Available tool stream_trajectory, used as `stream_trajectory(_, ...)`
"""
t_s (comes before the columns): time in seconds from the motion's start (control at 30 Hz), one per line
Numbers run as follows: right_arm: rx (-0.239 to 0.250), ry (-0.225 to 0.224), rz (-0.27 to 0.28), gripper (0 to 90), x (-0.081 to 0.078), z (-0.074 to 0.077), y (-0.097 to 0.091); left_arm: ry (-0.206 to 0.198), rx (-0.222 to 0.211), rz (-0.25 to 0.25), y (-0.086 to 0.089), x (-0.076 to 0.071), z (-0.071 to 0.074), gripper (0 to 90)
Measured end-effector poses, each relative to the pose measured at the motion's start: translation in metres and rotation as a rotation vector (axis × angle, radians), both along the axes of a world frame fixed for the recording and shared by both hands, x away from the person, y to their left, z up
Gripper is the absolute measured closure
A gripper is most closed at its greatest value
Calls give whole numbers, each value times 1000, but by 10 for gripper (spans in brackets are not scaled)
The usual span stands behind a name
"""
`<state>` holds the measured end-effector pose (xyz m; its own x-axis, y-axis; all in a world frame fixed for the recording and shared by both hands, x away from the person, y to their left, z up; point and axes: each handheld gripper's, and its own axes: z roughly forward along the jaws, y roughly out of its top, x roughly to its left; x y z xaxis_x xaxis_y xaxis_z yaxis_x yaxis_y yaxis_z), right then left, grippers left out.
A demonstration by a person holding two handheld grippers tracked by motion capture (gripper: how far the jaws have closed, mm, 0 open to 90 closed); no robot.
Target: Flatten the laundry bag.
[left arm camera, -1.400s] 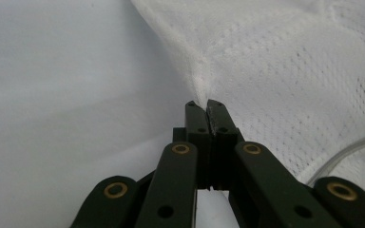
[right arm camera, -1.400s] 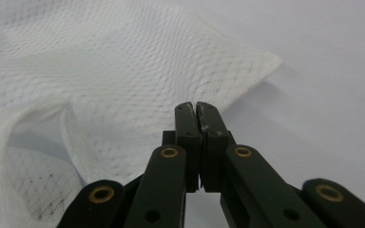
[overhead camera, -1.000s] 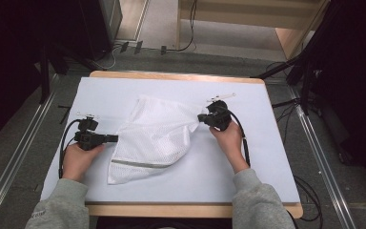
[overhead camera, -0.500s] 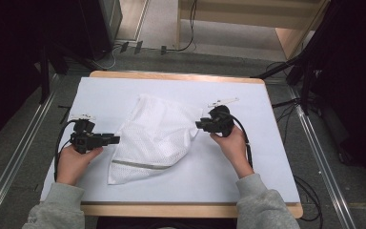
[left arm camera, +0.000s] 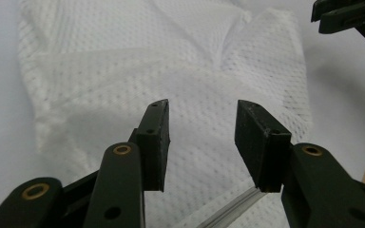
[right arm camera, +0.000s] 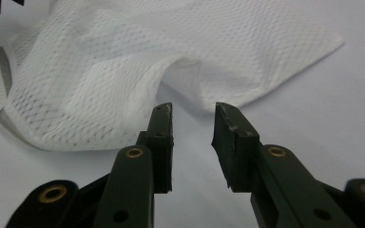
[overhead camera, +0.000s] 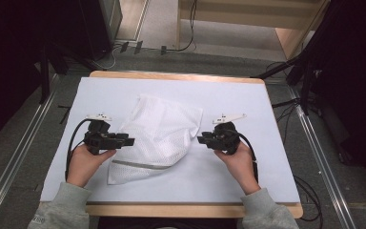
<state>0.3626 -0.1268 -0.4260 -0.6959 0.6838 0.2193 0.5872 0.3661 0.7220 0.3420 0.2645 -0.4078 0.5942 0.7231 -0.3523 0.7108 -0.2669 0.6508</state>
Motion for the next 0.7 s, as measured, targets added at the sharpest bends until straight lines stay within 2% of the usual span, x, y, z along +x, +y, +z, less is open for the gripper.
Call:
stream_trajectory(0.17,-18,8,29,747,-10,-5,5,-3,5,-40,-17,3,0,583)
stream_trajectory(0.37,-29,26,26,809,-12,-11,10,-3,16,-85,-36,7,-2,643)
stream_trajectory(0.5,-24,49,22,838,-10,-18,14,-11,16,-96,-44,14,-6,728)
stream_trajectory(0.6,-27,35,8,869,-6,-21,16,6,16,-105,-47,22,-12,815)
stream_trajectory(0.7,-18,40,-9,885,2,-26,18,20,65,-106,-50,28,-20,856)
